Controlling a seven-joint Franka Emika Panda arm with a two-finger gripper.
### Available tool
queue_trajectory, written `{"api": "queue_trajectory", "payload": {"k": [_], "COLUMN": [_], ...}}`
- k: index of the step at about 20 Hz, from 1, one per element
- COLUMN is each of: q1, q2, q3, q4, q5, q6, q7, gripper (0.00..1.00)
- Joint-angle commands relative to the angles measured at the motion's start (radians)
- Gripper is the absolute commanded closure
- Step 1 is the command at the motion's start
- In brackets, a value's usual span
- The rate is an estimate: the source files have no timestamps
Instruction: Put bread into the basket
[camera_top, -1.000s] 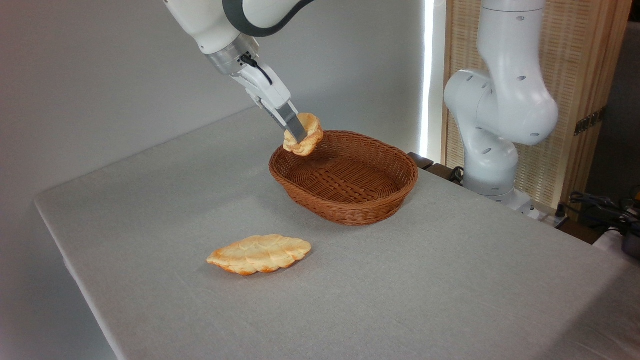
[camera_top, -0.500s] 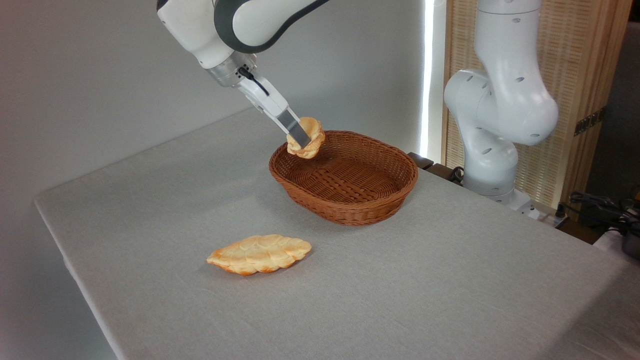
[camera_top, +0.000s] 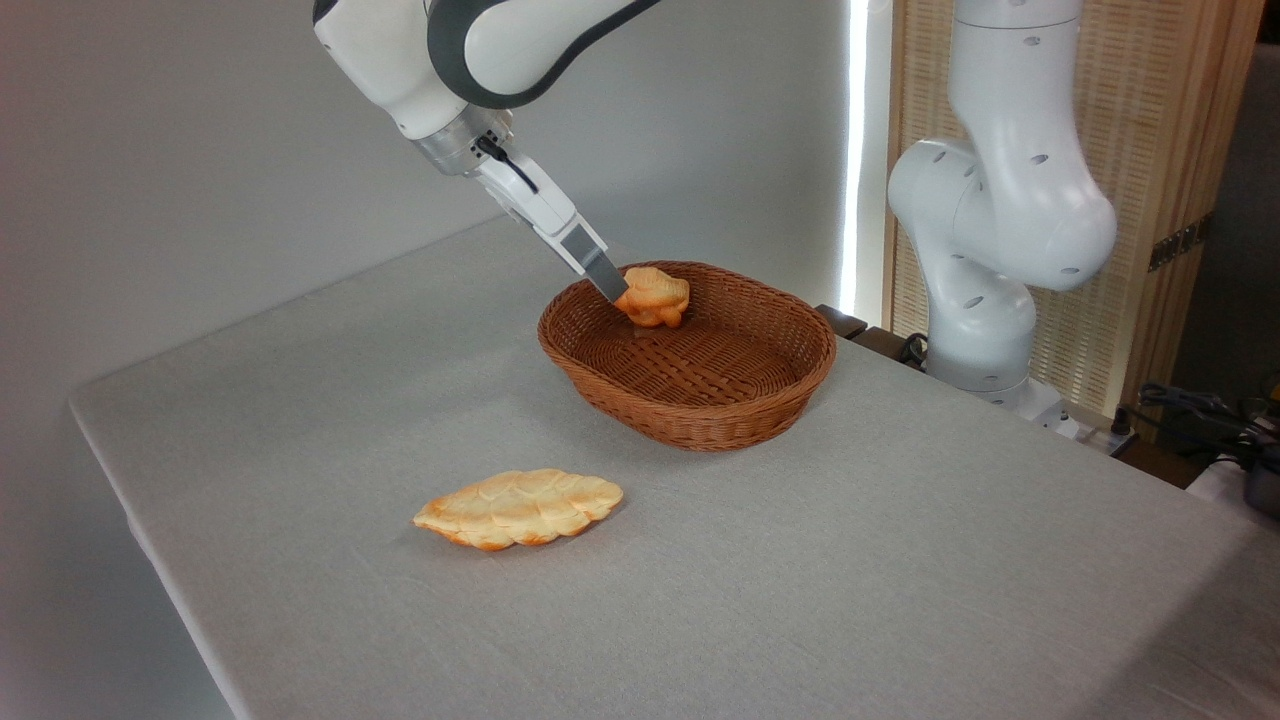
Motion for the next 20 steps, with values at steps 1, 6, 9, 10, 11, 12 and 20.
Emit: {"api": "queue_trajectory", "payload": {"k": [1, 6, 9, 10, 11, 12, 20], "q1": [0.004, 0.021, 0.023, 0.023, 0.023, 0.023, 0.024], "q2": [-0.001, -0.001, -0.001, 0.0, 0.002, 0.008, 0.048], "q3": [0.013, 0.117, 0.211, 0.229, 0.246, 0.254, 0.352], "q4": [0.024, 0.073, 0.086, 0.086, 0.085, 0.083, 0.086], "q5": [-0.016, -0.009, 0.034, 0.05, 0.077, 0.108, 0.12], "q6": [-0.005, 0.111, 0.229, 0.268, 0.304, 0.337, 0.427], "q7": [-0.017, -0.004, -0.004, -0.004, -0.002, -0.002, 0.208], "gripper": [0.0, 0.0, 0.0, 0.0, 0.0, 0.0, 0.0]}}
